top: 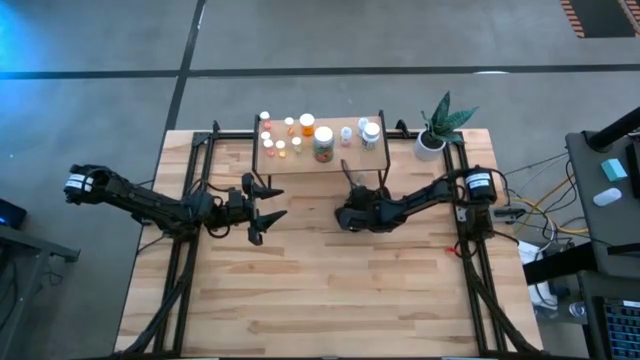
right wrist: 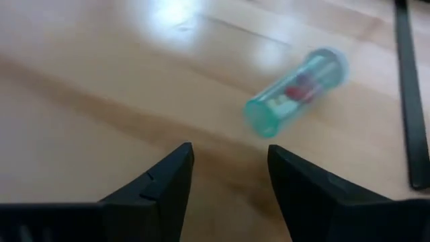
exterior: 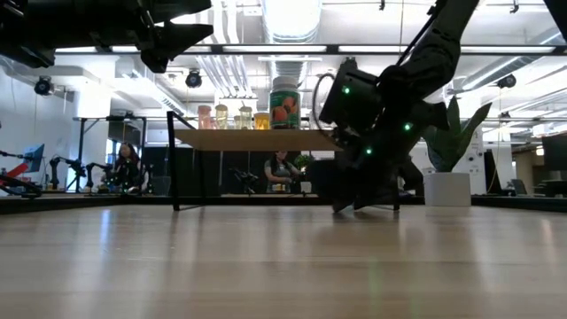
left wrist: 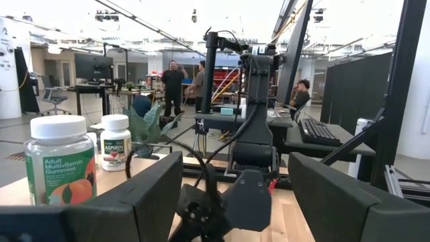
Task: Pick and place medicine bottles onto shelf by color
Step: Put the blue pill bottle on the shelf
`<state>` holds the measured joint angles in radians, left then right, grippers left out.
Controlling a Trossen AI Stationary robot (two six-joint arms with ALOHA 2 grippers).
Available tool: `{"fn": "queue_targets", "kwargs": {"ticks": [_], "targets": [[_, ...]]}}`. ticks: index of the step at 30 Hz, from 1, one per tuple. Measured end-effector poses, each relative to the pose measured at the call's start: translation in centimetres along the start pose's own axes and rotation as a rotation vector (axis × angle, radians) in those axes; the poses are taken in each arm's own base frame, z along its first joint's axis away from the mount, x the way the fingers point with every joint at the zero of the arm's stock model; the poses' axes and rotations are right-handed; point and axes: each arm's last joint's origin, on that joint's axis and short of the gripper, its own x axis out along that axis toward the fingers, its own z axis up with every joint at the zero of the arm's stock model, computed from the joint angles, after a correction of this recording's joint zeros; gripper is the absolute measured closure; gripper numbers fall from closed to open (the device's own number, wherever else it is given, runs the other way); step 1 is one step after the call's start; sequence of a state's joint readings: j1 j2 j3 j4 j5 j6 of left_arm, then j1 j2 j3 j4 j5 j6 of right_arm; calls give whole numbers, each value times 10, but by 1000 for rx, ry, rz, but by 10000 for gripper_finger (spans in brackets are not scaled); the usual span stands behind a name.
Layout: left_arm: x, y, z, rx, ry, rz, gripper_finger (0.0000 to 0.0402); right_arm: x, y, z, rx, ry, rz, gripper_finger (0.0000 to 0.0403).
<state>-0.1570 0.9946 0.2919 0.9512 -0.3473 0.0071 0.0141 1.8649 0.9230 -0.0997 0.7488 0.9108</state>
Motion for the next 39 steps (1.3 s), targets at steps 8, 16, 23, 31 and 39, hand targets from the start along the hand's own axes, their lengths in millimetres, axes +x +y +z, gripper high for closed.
{"fn": "queue_targets", "kwargs": {"ticks": [8, 16, 23, 31, 39], "targets": [[0, 0, 0, 0, -1, 0, 147, -21, 14, -15, -200, 16, 95, 214], [0, 0, 0, -2, -2, 0, 147, -42, 25, -29, -248, 10, 167, 214], [0, 0, 0, -2, 0, 0, 147, -53, 26, -30, -70, -67, 138, 214], [0, 0, 0, -3, 0, 0, 147, -50, 24, -29, 54, -99, 107, 208], [0, 0, 0, -3, 0, 0, 147, -45, 21, -22, 116, -148, 67, 165]]}}
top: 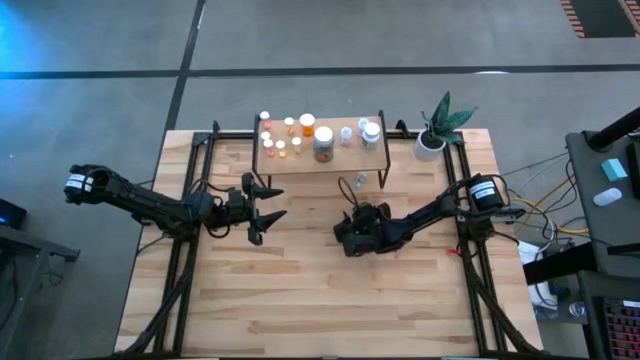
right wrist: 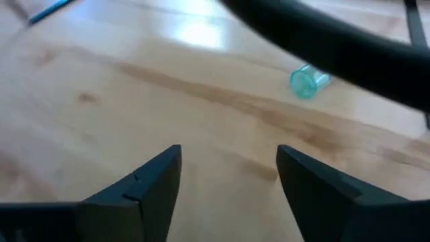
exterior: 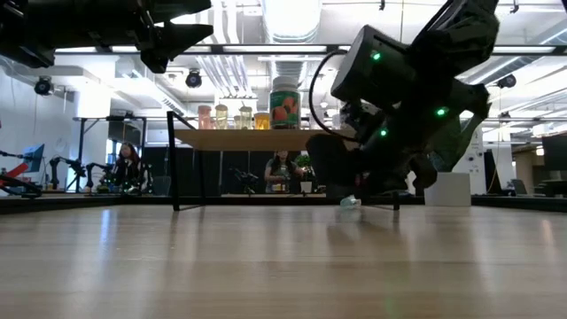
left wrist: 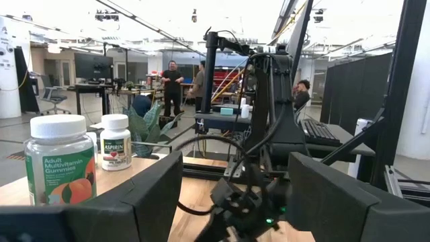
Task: Pick and place medicine bottles onto shelf by color
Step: Put the blue pill bottle on the shelf
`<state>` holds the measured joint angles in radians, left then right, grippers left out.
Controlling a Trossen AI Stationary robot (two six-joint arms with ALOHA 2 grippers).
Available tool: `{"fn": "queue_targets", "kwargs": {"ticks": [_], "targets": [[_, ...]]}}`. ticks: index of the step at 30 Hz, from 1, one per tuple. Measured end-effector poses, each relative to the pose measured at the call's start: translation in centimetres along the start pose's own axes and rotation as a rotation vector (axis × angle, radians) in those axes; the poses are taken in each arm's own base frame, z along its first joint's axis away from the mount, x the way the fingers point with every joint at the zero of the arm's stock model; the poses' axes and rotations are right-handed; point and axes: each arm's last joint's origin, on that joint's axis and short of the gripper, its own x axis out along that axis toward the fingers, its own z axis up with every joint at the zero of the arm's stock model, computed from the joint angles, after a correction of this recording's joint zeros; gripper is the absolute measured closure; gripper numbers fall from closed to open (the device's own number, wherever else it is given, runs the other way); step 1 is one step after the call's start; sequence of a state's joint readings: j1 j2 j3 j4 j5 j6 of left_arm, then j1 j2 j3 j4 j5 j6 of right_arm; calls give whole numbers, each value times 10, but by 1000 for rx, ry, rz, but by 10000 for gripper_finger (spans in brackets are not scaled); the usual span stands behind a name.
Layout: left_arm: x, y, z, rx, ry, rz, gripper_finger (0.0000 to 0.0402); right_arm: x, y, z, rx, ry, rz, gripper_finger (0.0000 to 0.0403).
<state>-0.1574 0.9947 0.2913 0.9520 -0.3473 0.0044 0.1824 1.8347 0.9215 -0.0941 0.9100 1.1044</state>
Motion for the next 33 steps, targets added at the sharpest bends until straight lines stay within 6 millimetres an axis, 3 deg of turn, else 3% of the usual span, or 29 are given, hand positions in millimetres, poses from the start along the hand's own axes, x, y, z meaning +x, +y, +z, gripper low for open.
{"fn": "queue_targets", "kwargs": {"ticks": [7, 14, 33], "targets": [[0, 0, 0, 0, 1, 0, 147, 19, -9, 14, 212, -19, -64, 93], [0, 0, 0, 2, 2, 0, 147, 34, -15, 28, 275, -33, -105, 47], [0, 0, 0, 1, 1, 0, 147, 60, -32, 49, 413, -33, -183, 66]]}}
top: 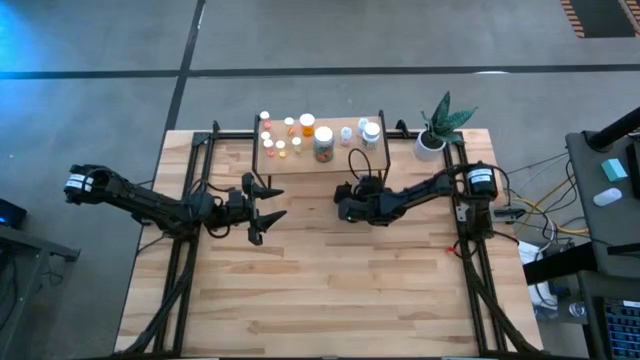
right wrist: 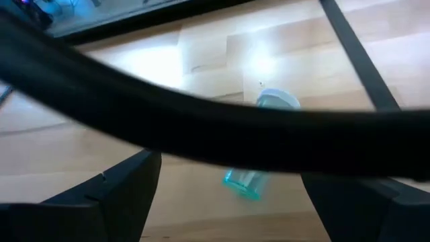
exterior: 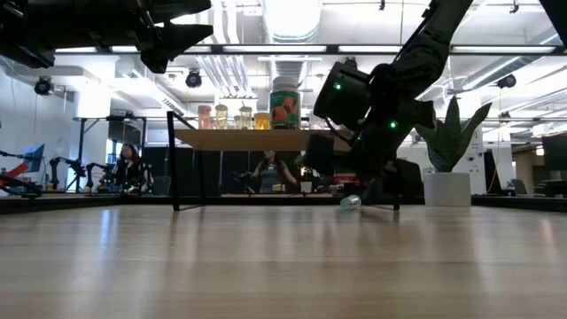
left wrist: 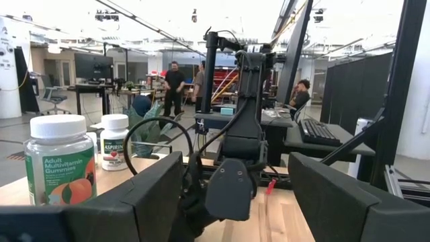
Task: Pick and place medicine bottles onto shelf by color
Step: Put the blue pill bottle on the shelf
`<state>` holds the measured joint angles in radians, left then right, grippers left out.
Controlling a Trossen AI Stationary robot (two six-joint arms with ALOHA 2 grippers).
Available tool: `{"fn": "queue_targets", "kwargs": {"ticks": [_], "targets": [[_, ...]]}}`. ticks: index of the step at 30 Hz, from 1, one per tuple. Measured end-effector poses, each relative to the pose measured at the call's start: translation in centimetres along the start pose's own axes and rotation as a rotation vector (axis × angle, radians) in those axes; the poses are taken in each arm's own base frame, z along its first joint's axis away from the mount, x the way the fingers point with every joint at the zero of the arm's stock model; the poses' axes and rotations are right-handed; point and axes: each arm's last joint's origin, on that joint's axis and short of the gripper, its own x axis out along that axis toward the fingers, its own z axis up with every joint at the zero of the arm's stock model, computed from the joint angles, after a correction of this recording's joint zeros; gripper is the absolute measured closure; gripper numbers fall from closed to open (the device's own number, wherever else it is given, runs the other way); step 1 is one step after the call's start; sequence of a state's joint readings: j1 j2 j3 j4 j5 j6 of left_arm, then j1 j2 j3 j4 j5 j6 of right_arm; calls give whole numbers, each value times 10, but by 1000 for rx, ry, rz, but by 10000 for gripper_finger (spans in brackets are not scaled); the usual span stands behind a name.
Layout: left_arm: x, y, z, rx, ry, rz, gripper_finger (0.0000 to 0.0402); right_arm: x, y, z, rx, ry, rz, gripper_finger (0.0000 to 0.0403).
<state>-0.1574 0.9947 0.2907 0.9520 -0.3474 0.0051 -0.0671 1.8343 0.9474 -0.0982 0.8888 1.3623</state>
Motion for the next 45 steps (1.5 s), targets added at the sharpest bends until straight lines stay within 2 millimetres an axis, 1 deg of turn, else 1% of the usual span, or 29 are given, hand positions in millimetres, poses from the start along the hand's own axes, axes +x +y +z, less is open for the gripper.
{"fn": "queue_targets", "kwargs": {"ticks": [3, 6, 16, 21, 26, 32, 36, 45], "targets": [[0, 0, 0, 0, -1, 0, 147, 4, -2, 2, -29, 36, -6, 67], [0, 0, 0, 0, 1, 0, 147, 8, -3, 0, -41, 47, -17, 67], [0, 0, -1, 2, 4, 0, 147, 22, -12, -18, -103, 50, -68, 67], [0, 0, -1, 2, 4, 1, 147, 21, -12, -21, -158, 69, -63, 67], [0, 0, -1, 2, 4, 1, 147, 17, -7, -22, -222, 80, -63, 67], [0, 0, -1, 2, 4, 0, 147, 13, -3, -21, -284, 99, -87, 80], [0, 0, -1, 2, 4, 0, 147, 13, -4, -21, -273, 99, -92, 100], [0, 0, -1, 3, 5, 0, 147, 13, -4, -21, -265, 100, -96, 168]]}}
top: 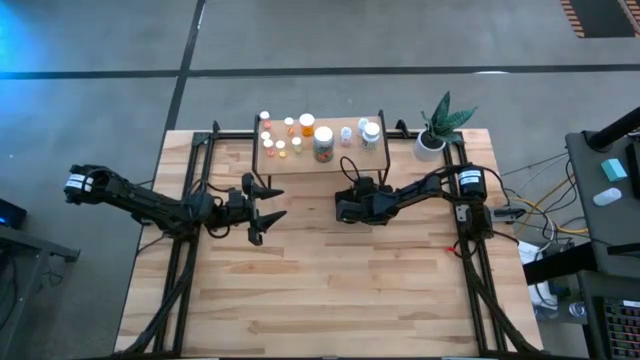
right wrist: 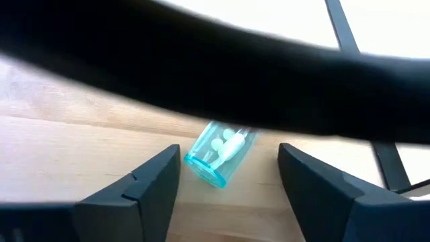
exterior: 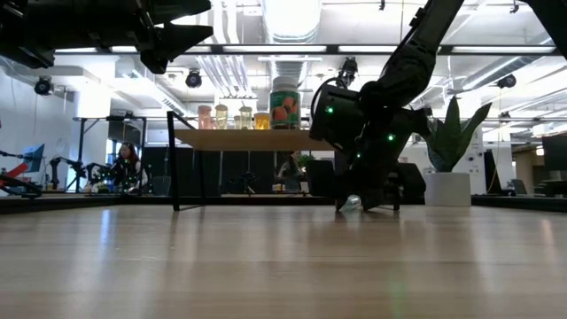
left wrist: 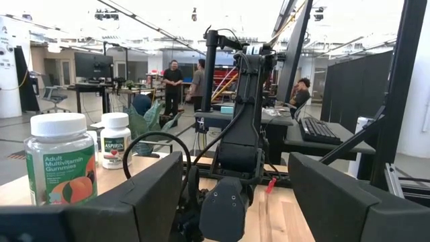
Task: Pick and place medicine bottles onto shelf by color
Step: Put the blue pill bottle on the shelf
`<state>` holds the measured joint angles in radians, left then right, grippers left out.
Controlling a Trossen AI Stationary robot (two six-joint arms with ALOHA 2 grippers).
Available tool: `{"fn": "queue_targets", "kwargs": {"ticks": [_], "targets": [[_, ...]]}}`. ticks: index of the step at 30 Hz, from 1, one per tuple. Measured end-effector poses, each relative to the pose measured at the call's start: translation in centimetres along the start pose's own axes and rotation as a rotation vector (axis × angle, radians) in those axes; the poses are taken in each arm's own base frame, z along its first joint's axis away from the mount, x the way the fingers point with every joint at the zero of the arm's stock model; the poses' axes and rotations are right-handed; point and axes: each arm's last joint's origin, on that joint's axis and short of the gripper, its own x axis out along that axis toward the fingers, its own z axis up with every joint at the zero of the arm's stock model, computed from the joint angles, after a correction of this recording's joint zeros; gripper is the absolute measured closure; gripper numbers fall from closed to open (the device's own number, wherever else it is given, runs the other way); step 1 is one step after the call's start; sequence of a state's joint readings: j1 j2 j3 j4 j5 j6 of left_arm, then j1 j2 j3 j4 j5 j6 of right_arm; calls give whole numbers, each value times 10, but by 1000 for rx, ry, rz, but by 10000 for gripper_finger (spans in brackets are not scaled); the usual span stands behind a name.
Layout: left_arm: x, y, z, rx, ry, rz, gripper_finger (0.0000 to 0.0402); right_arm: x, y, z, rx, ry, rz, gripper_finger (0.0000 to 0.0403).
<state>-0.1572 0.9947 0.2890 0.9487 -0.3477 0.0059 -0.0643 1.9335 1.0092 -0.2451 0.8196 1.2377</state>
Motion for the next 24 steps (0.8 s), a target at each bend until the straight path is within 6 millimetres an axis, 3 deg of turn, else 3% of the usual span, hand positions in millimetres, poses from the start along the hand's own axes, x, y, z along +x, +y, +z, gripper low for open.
{"fn": "queue_targets", "kwargs": {"ticks": [8, 24], "targets": [[0, 0, 0, 1, 2, 0, 147, -5, 2, -5, -34, 0, 16, 198], [0, 0, 0, 0, 0, 0, 147, -14, 2, -13, -106, 15, 23, 200]]}}
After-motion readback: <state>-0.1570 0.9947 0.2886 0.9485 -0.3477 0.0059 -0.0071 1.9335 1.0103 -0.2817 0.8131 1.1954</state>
